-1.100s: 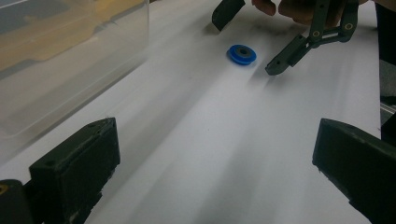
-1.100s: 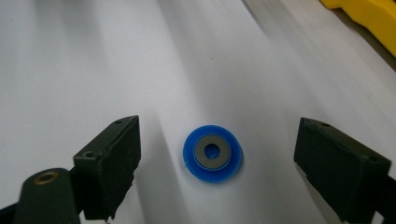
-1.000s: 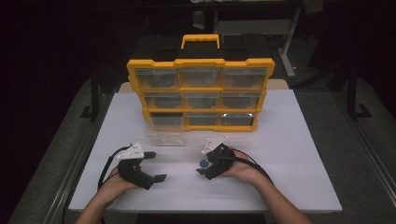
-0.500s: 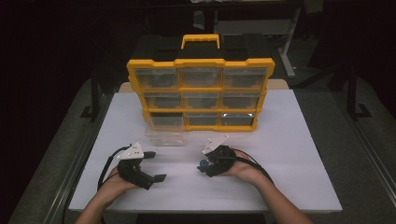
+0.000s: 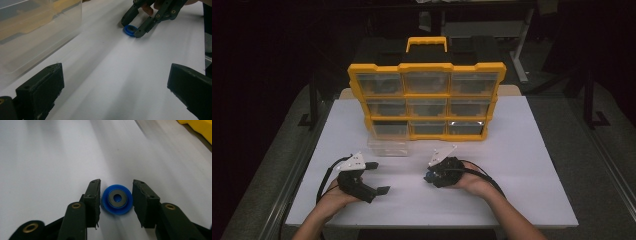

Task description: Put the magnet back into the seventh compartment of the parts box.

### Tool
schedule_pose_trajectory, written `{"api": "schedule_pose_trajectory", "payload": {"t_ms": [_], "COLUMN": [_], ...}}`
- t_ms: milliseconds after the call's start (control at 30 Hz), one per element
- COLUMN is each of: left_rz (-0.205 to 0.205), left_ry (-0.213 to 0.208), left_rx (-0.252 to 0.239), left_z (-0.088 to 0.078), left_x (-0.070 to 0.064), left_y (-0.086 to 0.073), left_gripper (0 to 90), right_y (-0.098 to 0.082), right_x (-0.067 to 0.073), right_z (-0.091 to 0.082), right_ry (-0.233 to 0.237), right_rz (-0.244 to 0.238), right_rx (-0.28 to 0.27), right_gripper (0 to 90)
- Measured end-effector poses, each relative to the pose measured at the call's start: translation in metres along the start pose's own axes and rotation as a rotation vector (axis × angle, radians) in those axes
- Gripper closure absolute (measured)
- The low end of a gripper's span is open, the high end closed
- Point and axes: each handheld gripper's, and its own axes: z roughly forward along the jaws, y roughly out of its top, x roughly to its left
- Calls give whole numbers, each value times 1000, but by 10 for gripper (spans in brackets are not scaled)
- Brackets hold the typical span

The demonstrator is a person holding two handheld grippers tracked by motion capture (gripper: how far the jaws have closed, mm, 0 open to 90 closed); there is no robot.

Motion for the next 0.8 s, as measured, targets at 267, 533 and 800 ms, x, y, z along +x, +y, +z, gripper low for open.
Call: {"api": "schedule_pose_trajectory", "payload": {"t_ms": [267,533,800], "left_rz": [0,21,40], "left_ry": [1,13,28], "left_rx": [1,9,6], "left_z": [0,0,1], "left_x": [0,1,0], "left_y": [0,-1,-2], "left_gripper": [6,7,7], "right_y": [0,1,3], "right_x": [-1,-2,-5], "right_z": [0,0,-4], "right_ry": [11,19,12], "right_rz": [3,14,32], "right_rx": [1,9,7], "right_gripper": [611,613,614]}}
